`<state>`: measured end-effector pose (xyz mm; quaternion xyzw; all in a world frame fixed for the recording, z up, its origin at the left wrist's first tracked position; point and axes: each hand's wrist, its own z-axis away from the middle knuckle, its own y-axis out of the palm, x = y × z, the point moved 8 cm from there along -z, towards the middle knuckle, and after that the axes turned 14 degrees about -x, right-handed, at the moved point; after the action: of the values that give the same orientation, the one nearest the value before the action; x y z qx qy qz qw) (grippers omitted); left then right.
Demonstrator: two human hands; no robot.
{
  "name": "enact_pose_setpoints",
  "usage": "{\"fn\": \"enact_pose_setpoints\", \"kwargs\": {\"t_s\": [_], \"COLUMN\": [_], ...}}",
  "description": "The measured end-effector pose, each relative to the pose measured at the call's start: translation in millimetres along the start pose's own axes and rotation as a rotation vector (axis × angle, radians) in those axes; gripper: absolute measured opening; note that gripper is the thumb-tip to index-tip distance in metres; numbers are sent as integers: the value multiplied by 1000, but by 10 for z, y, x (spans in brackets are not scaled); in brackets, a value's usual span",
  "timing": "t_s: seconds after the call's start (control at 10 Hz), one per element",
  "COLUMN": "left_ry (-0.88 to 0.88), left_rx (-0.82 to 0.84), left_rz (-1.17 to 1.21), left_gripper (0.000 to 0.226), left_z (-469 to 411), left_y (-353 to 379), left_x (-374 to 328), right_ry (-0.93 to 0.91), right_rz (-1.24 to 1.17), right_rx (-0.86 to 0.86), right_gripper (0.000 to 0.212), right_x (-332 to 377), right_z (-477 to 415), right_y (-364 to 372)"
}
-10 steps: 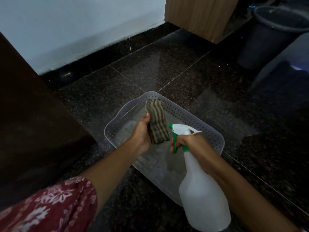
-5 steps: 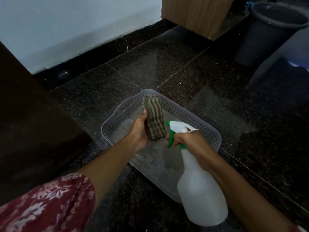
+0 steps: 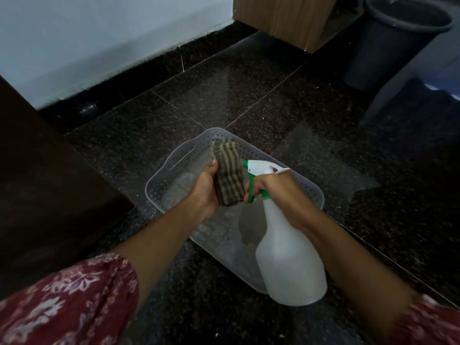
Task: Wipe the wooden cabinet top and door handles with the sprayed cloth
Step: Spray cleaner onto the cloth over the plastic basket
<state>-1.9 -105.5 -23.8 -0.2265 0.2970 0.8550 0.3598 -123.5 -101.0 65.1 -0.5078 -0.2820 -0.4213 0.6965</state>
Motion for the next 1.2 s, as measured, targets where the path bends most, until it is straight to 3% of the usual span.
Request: {"fn": "enact_pose_setpoints", "kwargs": {"t_s": [0.2, 0.3, 0.4, 0.5, 0.8, 0.9, 1.0, 1.1, 1.2], "left_ry": [9, 3, -4, 3, -22, -27, -25, -1, 3], "left_rx": [-10, 5, -9, -15, -11, -4, -7, -25, -29], "left_rz": [-12, -17, -18, -32, -10, -15, -20, -9, -1], "left_gripper": [50, 51, 52, 52, 53, 53, 54, 53, 53], "left_z": [14, 58, 67, 74, 140, 153, 131, 75, 53], "left_y": [5, 21, 8, 11, 57, 72, 61, 35, 29], "left_x": [-10, 18, 27, 20, 25, 43, 47, 12, 9], "right_ry": [141, 138, 69, 101, 85, 204, 225, 204, 198], "right_rz": [13, -20, -69, -119, -4, 16, 90, 252, 142], "right_rx": [127, 69, -50, -50, 71, 178, 162, 190, 107], "right_gripper": [22, 27, 24, 16, 25, 26, 14, 18, 24], "right_x": [28, -33, -11, 20, -34, -106, -145, -283, -322], "right_z": [-49, -105, -119, -103, 26, 37, -71, -38, -37], "right_y": [111, 66, -40, -29, 9, 123, 167, 235, 192]}}
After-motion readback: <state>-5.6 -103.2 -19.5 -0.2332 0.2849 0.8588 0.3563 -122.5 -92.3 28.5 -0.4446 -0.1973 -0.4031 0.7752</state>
